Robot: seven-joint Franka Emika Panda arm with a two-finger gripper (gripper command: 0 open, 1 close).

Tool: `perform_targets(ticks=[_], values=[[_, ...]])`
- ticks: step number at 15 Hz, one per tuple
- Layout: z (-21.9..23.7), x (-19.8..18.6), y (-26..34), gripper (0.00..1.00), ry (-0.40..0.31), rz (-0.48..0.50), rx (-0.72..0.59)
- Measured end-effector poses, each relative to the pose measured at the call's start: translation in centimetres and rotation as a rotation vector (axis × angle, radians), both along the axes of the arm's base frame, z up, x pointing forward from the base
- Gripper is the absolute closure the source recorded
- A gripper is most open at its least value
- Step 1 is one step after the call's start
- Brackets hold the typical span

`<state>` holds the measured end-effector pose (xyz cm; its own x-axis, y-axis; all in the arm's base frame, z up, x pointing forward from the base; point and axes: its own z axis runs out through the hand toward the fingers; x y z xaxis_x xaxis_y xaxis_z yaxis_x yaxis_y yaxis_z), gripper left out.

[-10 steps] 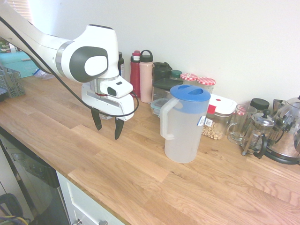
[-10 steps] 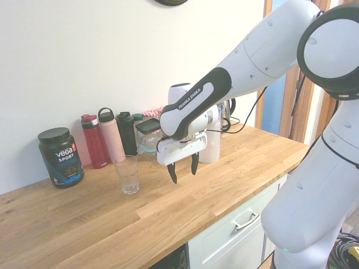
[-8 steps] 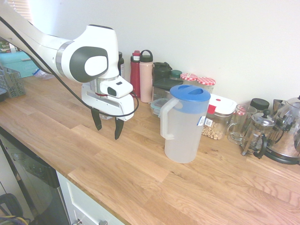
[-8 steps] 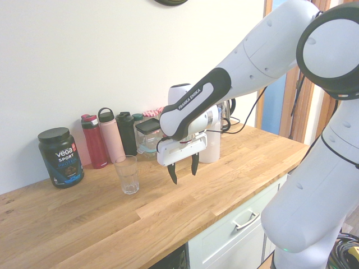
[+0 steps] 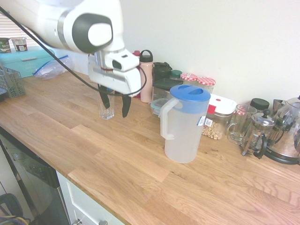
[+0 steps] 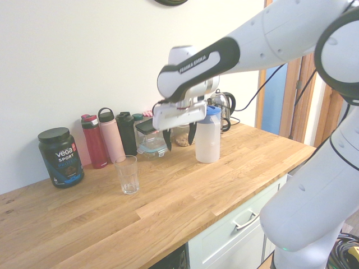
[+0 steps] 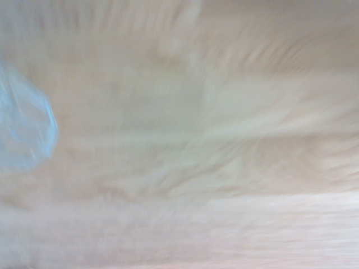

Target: Pour me some water

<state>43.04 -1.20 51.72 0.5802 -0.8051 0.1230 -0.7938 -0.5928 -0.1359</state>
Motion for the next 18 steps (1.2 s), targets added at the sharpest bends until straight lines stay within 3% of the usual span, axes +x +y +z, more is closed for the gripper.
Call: perform_targets(ticks=[3, 8, 15, 16, 18], values=[[5.5, -2.9, -4.6, 0.0, -0.045, -0.107, 0.019], [6.1, -5.4, -12.0, 0.0, -0.052, -0.21, 0.053], [2.0, -3.3, -15.6, 0.0, -0.039, -0.154, 0.025], [1.1, -2.6, -15.8, 1.0, -0.032, -0.15, 0.022], [-0.5, -1.6, -16.3, 1.0, -0.021, -0.151, 0.018]])
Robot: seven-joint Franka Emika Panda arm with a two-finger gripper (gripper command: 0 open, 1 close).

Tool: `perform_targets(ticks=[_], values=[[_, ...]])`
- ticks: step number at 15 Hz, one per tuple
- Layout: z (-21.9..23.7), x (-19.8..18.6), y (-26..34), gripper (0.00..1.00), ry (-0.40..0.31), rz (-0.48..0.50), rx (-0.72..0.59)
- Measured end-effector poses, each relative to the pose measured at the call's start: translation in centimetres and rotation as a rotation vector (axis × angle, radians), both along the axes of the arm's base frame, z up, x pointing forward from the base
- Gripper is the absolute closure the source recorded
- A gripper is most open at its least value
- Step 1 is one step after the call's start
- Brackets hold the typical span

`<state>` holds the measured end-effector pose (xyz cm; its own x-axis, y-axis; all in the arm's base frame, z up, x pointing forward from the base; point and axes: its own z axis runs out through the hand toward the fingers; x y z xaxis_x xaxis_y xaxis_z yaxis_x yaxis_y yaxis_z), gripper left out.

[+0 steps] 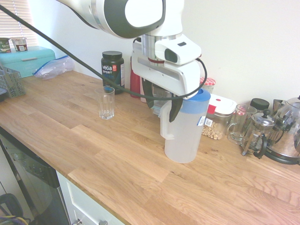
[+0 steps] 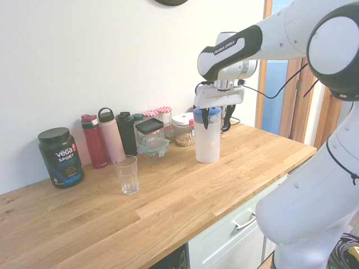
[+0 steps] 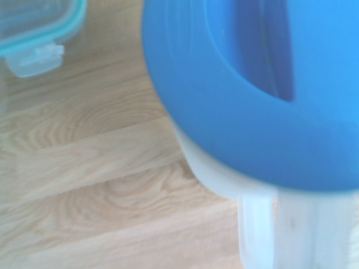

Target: Pour me some water

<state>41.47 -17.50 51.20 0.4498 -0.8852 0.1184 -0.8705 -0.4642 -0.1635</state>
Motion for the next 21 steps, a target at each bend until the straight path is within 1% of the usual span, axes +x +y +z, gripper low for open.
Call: perform_targets(ticks=[7, 21], values=[[-2.5, 2.1, -1.0, 1.0, -0.012, -0.005, -0.022], [-3.2, 5.1, -1.1, 1.0, -0.004, 0.014, -0.031]])
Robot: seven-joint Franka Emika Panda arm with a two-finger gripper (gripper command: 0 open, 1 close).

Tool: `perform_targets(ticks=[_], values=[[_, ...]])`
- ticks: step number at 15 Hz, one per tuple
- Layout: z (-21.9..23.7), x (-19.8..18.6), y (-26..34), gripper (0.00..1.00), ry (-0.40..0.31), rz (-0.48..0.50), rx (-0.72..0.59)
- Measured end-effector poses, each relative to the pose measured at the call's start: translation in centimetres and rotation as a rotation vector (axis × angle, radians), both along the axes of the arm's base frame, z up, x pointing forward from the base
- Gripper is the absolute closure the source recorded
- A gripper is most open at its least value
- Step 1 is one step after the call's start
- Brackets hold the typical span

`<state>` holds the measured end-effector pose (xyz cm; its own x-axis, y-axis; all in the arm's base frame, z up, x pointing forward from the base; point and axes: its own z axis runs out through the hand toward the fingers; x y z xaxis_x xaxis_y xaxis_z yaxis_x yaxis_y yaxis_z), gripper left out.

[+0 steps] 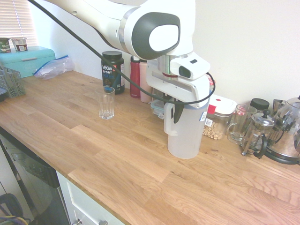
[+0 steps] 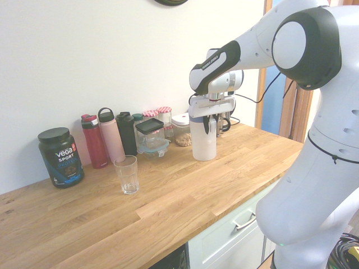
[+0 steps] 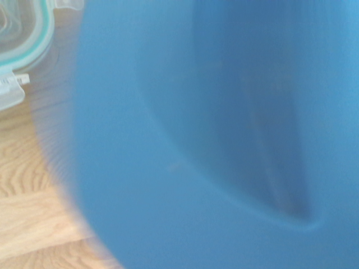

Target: Pour me some water

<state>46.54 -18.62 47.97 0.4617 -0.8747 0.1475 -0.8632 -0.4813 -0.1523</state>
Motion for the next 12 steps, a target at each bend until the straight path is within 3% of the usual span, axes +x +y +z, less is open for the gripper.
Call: perform_targets(ticks=[7, 12], values=[[0.2, -0.1, -0.4, 1.0, -0.002, -0.005, 0.0], [3.6, -2.2, 0.7, 1.0, -0.038, 0.043, -0.015]])
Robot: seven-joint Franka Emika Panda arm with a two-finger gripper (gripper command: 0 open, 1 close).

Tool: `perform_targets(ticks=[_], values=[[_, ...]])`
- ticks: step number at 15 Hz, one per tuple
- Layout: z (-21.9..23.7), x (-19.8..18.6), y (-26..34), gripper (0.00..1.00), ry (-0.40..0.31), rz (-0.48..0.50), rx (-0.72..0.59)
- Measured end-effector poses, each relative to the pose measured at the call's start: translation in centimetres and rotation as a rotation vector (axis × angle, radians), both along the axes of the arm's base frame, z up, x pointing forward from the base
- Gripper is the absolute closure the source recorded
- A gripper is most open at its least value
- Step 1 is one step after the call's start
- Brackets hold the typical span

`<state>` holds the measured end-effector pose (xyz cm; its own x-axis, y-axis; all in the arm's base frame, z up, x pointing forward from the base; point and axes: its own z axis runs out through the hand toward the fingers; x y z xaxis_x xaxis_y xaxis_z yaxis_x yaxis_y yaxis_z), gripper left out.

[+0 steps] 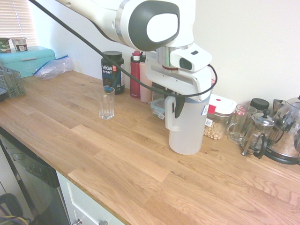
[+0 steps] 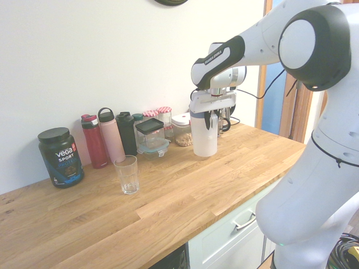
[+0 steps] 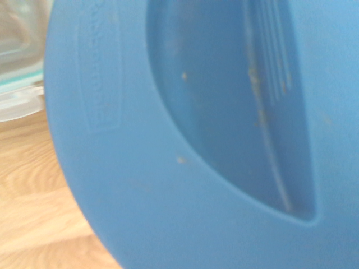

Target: Pour me some water

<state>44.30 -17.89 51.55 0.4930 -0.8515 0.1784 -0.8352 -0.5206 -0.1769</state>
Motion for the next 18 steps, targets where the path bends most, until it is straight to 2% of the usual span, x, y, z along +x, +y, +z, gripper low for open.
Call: perform_targets(ticks=[6, 13, 15, 18], values=[[3.9, -3.1, 8.3, 1.0, -0.05, 0.342, -0.016], [3.2, -0.9, 18.0, 1.0, -0.006, 0.772, -0.025], [3.7, 0.2, 19.7, 1.0, 0.025, 0.832, -0.029], [4.8, 1.2, 20.8, 1.0, 0.111, 0.875, -0.066]])
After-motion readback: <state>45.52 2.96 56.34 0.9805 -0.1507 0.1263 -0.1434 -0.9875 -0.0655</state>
